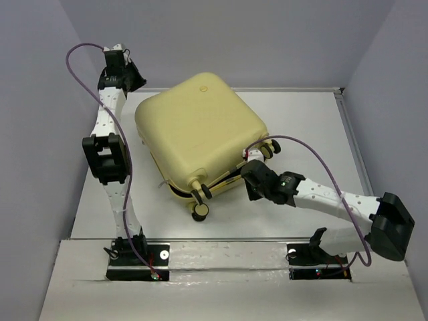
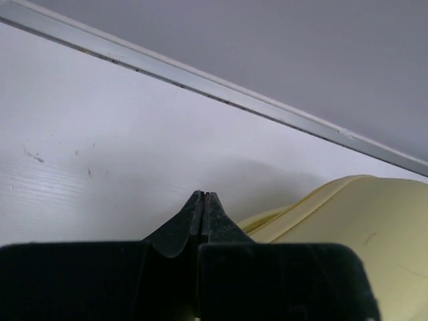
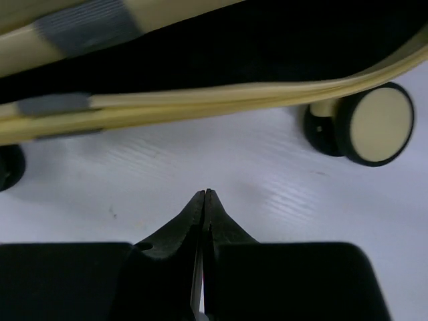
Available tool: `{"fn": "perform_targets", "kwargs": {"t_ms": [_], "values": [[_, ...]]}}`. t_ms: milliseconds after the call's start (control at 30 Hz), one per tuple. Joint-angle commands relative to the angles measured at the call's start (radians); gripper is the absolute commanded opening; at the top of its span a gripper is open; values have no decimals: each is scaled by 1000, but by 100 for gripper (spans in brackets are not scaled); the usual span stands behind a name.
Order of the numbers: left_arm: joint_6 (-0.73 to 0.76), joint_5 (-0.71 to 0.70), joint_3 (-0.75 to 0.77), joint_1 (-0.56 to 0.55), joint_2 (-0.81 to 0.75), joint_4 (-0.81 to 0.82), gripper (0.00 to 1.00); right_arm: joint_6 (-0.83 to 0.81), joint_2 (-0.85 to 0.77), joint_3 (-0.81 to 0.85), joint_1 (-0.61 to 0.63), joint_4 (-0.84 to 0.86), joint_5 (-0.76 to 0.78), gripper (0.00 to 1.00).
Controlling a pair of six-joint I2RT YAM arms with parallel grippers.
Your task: Pack the luggage
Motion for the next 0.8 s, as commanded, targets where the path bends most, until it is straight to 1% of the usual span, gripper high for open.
{"fn": "perform_targets", "kwargs": {"t_ms": [0,33,100,233,267,333,367,400,467,500,533,567,600,633,667,733,767], "values": [[66,78,228,-1,96,-130,6,-29,12,14,-146,87,44,7],[69,89,241,1,112,-128,6,-35,20,17,-172,103,27,7],[68,130,215,7,135,-105,6,-58,49,36,-202,150,-1,7],[88,201,227,2,245,-144,6,-79,113,80,-278,218,-43,7],[94,207,223,1,255,-149,6,-85,129,89,-292,262,-60,7],[108,227,154,-7,253,-137,6,-92,175,126,-320,296,-96,7],[108,250,61,-10,241,-100,6,-96,193,141,-338,319,-108,7],[105,256,1,-13,220,-73,6,-101,210,157,-349,333,-114,7],[99,250,-134,-21,132,-8,6,-107,256,197,-372,380,-167,7],[79,230,-270,-21,97,51,6,-107,270,206,-383,400,-182,7],[71,225,-346,-19,22,87,6,-108,282,215,-399,422,-197,7],[63,209,-472,-18,-13,111,6,-110,316,240,-410,455,-232,7],[56,208,-536,-18,-52,128,6,-108,334,258,-419,469,-247,7],[37,201,-608,-18,-127,189,6,-107,356,279,-439,482,-269,7],[25,207,-723,-18,-159,214,6,-110,407,334,-439,500,-316,7],[5,230,-809,-18,-244,244,6,-113,469,411,-462,502,-356,7],[-15,236,-854,-19,-277,256,6,-115,501,457,-462,499,-432,7]]}}
